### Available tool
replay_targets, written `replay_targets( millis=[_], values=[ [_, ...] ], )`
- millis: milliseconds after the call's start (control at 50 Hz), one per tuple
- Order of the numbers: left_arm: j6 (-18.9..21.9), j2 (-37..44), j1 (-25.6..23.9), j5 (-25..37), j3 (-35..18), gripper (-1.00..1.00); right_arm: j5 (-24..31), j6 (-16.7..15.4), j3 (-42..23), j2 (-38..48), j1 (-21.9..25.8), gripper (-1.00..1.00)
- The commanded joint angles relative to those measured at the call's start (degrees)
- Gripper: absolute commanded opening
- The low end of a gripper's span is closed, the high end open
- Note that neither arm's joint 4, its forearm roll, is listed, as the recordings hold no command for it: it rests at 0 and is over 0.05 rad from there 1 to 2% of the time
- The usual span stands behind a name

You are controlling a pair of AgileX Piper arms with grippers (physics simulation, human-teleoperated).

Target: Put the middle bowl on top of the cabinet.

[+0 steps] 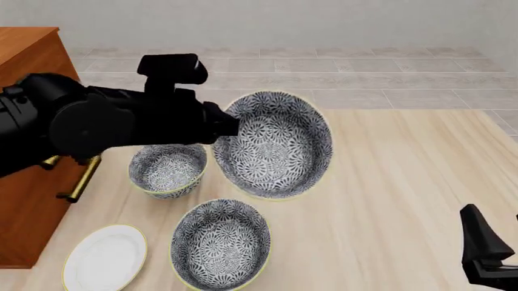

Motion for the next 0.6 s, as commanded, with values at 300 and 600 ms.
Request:
replay_targets(
  millis=[300,600],
  values=[
    [-8.74,-1.11,9.57,8.09,-0.18,-1.0,-0.58,-0.09,0.04,0.57,-0.08,1.0],
    [-15.69,-1.58,6.36,8.87,0.05,-1.0,-0.64,0.06,0.22,0.33,-0.29,1.0]
  ],
)
